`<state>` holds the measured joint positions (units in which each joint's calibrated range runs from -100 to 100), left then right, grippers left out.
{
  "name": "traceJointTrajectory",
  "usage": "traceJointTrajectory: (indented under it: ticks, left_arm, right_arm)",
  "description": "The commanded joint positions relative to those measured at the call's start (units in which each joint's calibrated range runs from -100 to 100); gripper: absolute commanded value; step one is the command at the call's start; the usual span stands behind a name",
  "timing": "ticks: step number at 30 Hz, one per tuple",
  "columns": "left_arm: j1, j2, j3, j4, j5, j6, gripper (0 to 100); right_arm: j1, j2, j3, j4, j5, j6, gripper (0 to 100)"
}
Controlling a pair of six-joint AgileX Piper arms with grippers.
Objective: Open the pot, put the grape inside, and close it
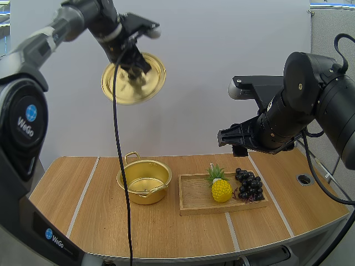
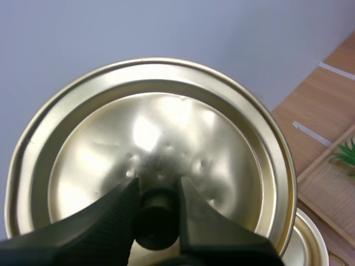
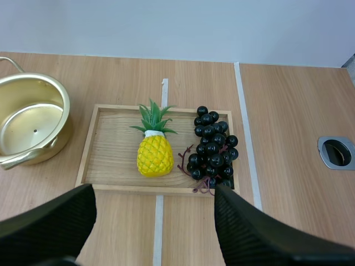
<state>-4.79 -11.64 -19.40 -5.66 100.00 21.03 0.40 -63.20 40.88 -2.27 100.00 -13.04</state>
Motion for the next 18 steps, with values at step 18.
traceJointTrajectory:
  ticks: [18]
  left_arm:
    - [-0.15, -1.9, -28.6, 3.2, 0.0, -8.3, 0]
  right_arm:
    - [-0.2, -0.2, -0.5, -0.1, 0.0, 0.0, 100]
